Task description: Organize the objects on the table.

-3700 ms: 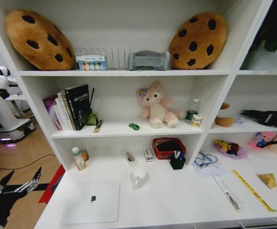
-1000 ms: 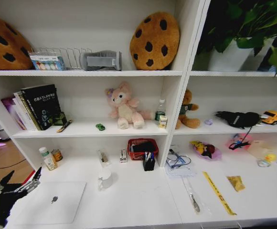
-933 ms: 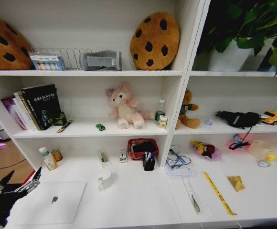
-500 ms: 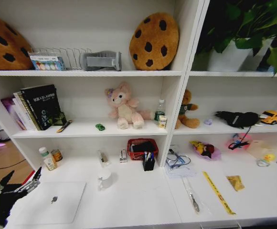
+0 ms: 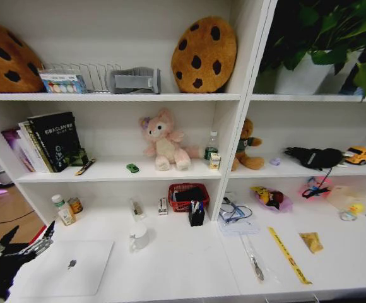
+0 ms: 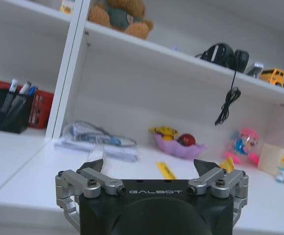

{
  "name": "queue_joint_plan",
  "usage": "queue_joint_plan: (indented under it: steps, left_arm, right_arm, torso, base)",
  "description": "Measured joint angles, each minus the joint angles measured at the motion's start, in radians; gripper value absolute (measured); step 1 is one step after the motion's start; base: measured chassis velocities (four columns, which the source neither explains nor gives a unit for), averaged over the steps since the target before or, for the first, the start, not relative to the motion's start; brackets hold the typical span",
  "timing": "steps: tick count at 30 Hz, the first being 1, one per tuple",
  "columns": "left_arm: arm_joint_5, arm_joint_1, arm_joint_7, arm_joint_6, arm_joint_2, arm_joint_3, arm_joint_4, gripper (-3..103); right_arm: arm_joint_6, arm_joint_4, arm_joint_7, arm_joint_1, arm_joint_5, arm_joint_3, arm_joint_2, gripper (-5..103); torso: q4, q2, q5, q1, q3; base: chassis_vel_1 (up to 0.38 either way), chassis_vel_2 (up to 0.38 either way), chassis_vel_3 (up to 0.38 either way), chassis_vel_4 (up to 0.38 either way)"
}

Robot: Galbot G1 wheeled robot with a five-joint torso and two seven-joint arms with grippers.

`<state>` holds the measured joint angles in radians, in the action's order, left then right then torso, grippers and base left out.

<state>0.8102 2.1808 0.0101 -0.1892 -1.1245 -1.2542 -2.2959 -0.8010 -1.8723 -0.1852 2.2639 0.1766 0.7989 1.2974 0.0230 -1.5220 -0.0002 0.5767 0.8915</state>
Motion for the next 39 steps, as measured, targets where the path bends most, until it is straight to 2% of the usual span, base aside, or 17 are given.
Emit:
queue_joint_plan:
  steps: [3,5,6,7,9,10,11,12,17,24,27,30,31,34,37,38,39]
  left_arm:
    - [0.000,0.000,0.000,0.000,0.000,0.000,0.000,100]
    - [0.000,0.000,0.000,0.000,0.000,0.000,0.000,100]
    - [0.000,0.000,0.000,0.000,0.000,0.000,0.000,100]
    - [0.000,0.000,0.000,0.000,0.000,0.000,0.000,100]
    - [0.000,0.000,0.000,0.000,0.000,0.000,0.000,100]
    - [0.000,0.000,0.000,0.000,0.000,0.000,0.000,100]
    - [0.000,0.000,0.000,0.000,0.000,0.000,0.000,100]
    - [0.000,0.000,0.000,0.000,0.000,0.000,0.000,100]
    - [0.000,0.000,0.000,0.000,0.000,0.000,0.000,100]
    - [0.000,0.000,0.000,0.000,0.000,0.000,0.000,100]
    - [0.000,0.000,0.000,0.000,0.000,0.000,0.000,100]
    - [0.000,0.000,0.000,0.000,0.000,0.000,0.000,100]
    - [0.000,0.000,0.000,0.000,0.000,0.000,0.000,100]
    - [0.000,0.000,0.000,0.000,0.000,0.000,0.000,100]
    - [0.000,0.000,0.000,0.000,0.000,0.000,0.000,100]
    - [0.000,0.000,0.000,0.000,0.000,0.000,0.000,100]
    - [0.000,0.000,0.000,0.000,0.000,0.000,0.000,100]
  right_arm:
    - [0.016,-0.045,-0.002,-0.009,0.033,0.022,-0.008,100]
    - [0.062,-0.071,-0.003,-0.044,0.095,0.044,-0.019,100]
    - [0.120,-0.073,-0.003,-0.101,0.172,0.065,-0.034,100]
    - [0.120,-0.073,-0.003,-0.101,0.172,0.065,-0.034,100]
    - [0.214,-0.051,-0.011,-0.201,0.275,0.098,-0.069,100]
    - [0.214,-0.051,-0.011,-0.201,0.275,0.098,-0.069,100]
    - [0.274,-0.031,-0.021,-0.263,0.324,0.116,-0.098,100]
    - [0.274,-0.031,-0.021,-0.263,0.324,0.116,-0.098,100]
    - [0.467,0.098,-0.058,-0.457,0.440,0.148,-0.227,100]
    - [0.543,0.282,-0.082,-0.610,0.483,0.104,-0.311,100]
    - [0.551,0.344,-0.083,-0.661,0.484,0.088,-0.328,101]
    - [0.557,0.400,-0.083,-0.711,0.489,0.072,-0.346,94]
    - [0.558,0.429,-0.082,-0.737,0.491,0.063,-0.355,84]
    - [0.560,0.448,-0.082,-0.754,0.494,0.057,-0.360,79]
    - [0.566,0.489,-0.079,-0.784,0.506,0.041,-0.369,62]
    - [0.566,0.489,-0.079,-0.784,0.506,0.041,-0.369,62]
    - [0.568,0.499,-0.078,-0.790,0.506,0.038,-0.369,57]
  torso:
    - [0.0000,0.000,0.0001,0.000,0.000]
    - [0.0001,0.000,0.0001,0.000,0.000]
    - [0.0001,0.000,0.0004,0.000,0.000]
    - [0.0001,0.000,0.0004,0.000,0.000]
    - [0.0001,0.000,0.0007,0.000,0.000]
    - [0.0001,0.000,0.0007,0.000,0.000]
    - [0.0000,0.000,0.0006,0.000,0.000]
    - [0.0000,0.000,0.0006,0.000,0.000]
    - [-0.0003,0.000,0.0004,0.000,0.000]
    - [0.0000,0.000,0.0003,0.000,0.000]
    - [0.0000,0.000,0.0006,0.000,0.000]
    - [-0.0001,0.000,0.0003,0.000,0.000]
    - [0.0000,0.000,0.0003,0.000,0.000]
    - [0.0000,0.000,0.0003,0.000,0.000]
    - [0.0000,0.000,0.0003,0.000,0.000]
    - [0.0000,0.000,0.0003,0.000,0.000]
    - [0.0000,0.000,0.0003,0.000,0.000]
  base:
    - [0.000,0.000,0.000,0.000]
    - [0.000,0.000,0.000,0.000]
    - [0.000,0.000,0.000,0.000]
    - [0.000,0.000,0.000,0.000]
    - [0.000,0.000,0.000,0.000]
    - [0.000,0.000,0.000,0.000]
    - [0.000,0.000,0.000,0.000]
    - [0.000,0.000,0.000,0.000]
    - [0.000,0.000,0.000,0.000]
    - [0.000,0.000,0.000,0.000]
    - [0.000,0.000,0.000,0.000]
    - [0.000,0.000,0.000,0.000]
    - [0.000,0.000,0.000,0.000]
    - [0.000,0.000,0.000,0.000]
    - [0.000,0.000,0.000,0.000]
    - [0.000,0.000,0.000,0.000]
    - [0.000,0.000,0.000,0.000]
